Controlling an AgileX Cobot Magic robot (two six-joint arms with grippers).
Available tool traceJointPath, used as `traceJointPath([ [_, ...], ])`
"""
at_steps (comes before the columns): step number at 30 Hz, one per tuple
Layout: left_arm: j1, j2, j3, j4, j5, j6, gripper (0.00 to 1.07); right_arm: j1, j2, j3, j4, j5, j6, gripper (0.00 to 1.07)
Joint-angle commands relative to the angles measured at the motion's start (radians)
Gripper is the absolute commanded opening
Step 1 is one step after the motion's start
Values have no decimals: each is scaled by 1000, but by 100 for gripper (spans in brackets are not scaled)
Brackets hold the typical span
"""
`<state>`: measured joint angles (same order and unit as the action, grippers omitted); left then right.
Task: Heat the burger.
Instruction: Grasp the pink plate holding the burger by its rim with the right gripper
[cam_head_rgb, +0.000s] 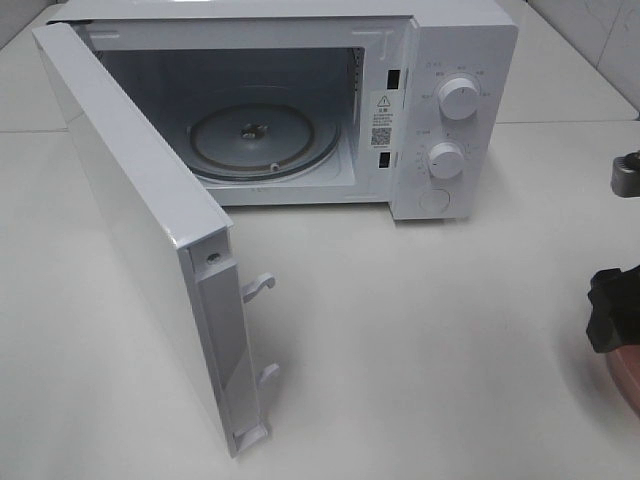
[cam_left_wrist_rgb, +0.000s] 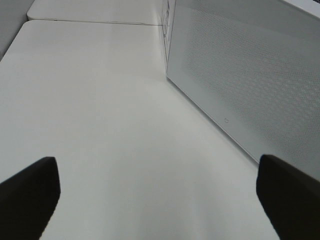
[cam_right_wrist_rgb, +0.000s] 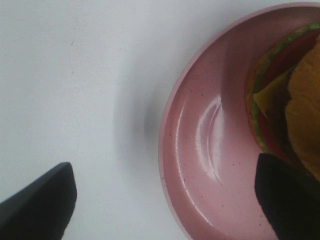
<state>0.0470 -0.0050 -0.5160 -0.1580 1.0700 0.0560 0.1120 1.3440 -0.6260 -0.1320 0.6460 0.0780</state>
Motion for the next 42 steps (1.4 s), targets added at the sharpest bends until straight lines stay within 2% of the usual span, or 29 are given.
traceJointPath([
  [1, -8, -15, 1, -5, 0, -1, 100, -7, 52, 0, -6, -37, 12, 85],
  [20, -8, -15, 1, -5, 0, -1, 100, -7, 347, 0, -6, -201, 46, 80],
  [26, -8, -15, 1, -5, 0, -1, 100, -7, 379, 0, -6, -224, 46, 78],
  [28, -8, -15, 1, -5, 0, -1, 100, -7, 387, 0, -6, -240, 46, 72],
  [31, -8, -15, 1, -5, 0, -1, 100, -7, 387, 0, -6, -242, 46, 70],
  [33, -8, -15, 1, -5, 0, -1, 100, -7, 387, 0, -34, -248, 51, 55],
  [36, -8, -15, 1, -5, 0, -1, 100, -7, 387, 0, -43, -248, 55, 50],
  [38, -8, -15, 1, -5, 0, -1, 100, -7, 387, 0, -92, -248, 88, 26],
  [39, -8, -15, 1, -5, 0, -1, 100, -7, 387, 0, -92, -248, 88, 26],
  [40, -8, -15, 1, -5, 0, -1, 100, -7, 387, 0, -100, -247, 98, 21],
  [41, -8, -15, 1, -5, 0, -1, 100, -7, 387, 0, -103, -243, 109, 10],
  [42, -8, -15, 1, -5, 0, -1, 100, -7, 387, 0, -103, -243, 109, 10],
])
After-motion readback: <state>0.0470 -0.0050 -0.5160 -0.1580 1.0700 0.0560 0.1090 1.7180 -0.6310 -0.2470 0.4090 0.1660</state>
